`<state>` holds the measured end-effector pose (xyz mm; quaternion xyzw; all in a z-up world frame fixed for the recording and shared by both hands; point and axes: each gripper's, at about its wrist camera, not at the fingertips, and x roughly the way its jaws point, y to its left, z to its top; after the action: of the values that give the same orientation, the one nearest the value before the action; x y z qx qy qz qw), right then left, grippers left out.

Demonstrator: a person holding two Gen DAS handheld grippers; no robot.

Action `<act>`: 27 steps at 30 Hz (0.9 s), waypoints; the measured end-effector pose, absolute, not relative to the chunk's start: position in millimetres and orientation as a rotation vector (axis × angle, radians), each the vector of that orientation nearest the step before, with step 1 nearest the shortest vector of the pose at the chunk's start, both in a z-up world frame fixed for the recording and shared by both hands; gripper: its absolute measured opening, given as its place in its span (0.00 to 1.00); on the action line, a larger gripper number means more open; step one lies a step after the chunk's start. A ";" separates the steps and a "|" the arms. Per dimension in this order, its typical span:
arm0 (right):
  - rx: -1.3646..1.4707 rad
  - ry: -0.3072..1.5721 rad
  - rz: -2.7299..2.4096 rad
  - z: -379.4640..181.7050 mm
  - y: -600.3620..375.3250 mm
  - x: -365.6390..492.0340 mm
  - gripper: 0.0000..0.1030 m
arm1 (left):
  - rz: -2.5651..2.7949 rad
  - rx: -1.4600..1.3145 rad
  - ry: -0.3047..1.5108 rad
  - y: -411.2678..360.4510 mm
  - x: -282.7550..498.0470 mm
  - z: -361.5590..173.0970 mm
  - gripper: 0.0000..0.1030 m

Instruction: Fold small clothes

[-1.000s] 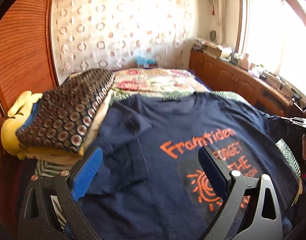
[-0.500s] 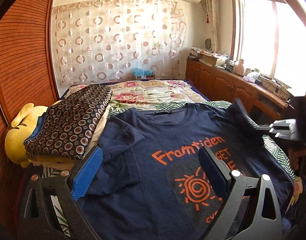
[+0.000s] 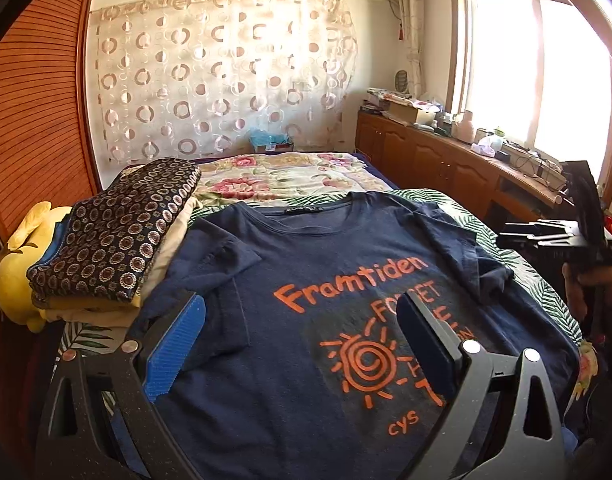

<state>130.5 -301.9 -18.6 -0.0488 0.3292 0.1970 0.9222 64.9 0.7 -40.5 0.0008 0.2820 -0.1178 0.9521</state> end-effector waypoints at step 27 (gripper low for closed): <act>-0.186 0.743 0.427 -14.2 -263.8 194.5 0.03 | -0.244 -0.002 0.602 -1.1 63.1 -53.3 0.94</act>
<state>194.5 -263.8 -14.2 -0.0902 0.3598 0.2066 0.9054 63.1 -1.1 -53.3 -0.0011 0.2959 -0.1197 0.9477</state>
